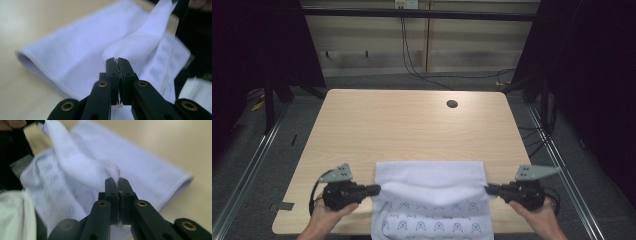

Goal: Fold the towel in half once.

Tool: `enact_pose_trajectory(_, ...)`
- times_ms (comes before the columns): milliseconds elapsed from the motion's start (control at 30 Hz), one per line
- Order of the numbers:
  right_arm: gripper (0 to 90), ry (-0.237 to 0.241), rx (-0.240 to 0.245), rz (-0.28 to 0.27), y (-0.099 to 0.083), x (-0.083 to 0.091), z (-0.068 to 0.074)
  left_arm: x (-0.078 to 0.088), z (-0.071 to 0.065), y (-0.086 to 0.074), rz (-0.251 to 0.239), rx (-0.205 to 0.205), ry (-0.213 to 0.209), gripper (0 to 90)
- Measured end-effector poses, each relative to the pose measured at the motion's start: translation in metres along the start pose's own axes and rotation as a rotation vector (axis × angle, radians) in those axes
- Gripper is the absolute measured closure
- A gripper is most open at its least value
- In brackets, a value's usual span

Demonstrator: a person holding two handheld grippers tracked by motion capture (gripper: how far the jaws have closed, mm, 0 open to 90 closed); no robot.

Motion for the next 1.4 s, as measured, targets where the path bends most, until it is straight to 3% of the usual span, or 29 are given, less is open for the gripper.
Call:
enact_pose_trajectory(100,88.3,0.006,-0.056,0.113,-0.036,-0.017,0.003,-0.014,0.003,-0.020,0.083,0.022,-0.012,88.0)
enact_pose_trajectory(167,88.3,0.011,-0.075,0.171,-0.046,-0.024,0.002,-0.019,0.007,-0.025,0.119,0.048,-0.001,88.0)
enact_pose_trajectory(300,88.4,0.006,-0.095,0.241,-0.052,-0.037,-0.005,-0.025,0.015,-0.028,0.168,0.046,0.008,88.0)
enact_pose_trajectory(367,88.5,0.011,-0.097,0.239,-0.051,-0.042,-0.008,-0.030,0.021,-0.025,0.180,0.040,-0.009,88.2)
enact_pose_trajectory(500,88.5,-0.025,-0.080,0.230,-0.041,-0.054,-0.018,-0.036,0.043,-0.015,0.154,0.049,0.045,88.3)
enact_pose_trajectory(633,88.4,-0.048,-0.076,0.228,-0.026,-0.071,-0.037,-0.045,0.079,0.002,0.134,0.049,0.122,88.4)
enact_pose_trajectory(833,88.4,-0.111,-0.062,0.234,0.005,-0.104,-0.073,-0.064,0.122,0.027,0.104,0.054,0.234,88.4)
enact_pose_trajectory(967,88.4,-0.134,-0.093,0.182,0.021,-0.126,-0.104,-0.072,0.145,0.038,0.087,0.024,0.280,88.3)
enact_pose_trajectory(1033,88.4,-0.151,-0.104,0.173,0.027,-0.134,-0.115,-0.076,0.159,0.042,0.070,0.044,0.286,88.4)
enact_pose_trajectory(1267,88.4,-0.226,-0.112,0.146,0.050,-0.162,-0.144,-0.085,0.181,0.054,0.053,0.073,0.339,88.4)
enact_pose_trajectory(1333,88.4,-0.254,-0.115,0.139,0.055,-0.168,-0.150,-0.085,0.190,0.056,0.031,0.120,0.351,88.3)
enact_pose_trajectory(1400,88.4,-0.271,-0.123,0.128,0.058,-0.173,-0.154,-0.087,0.196,0.058,0.026,0.135,0.368,88.2)
Point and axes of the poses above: each handheld gripper's, and its own axes: x roughly backward along the jaws, y roughly out of its top, z roughly to its left, the point moved 1 cm from there along -x, roughly forward along the jaws, and after that the axes turned 4 degrees about -z, right-handed, at the moved point
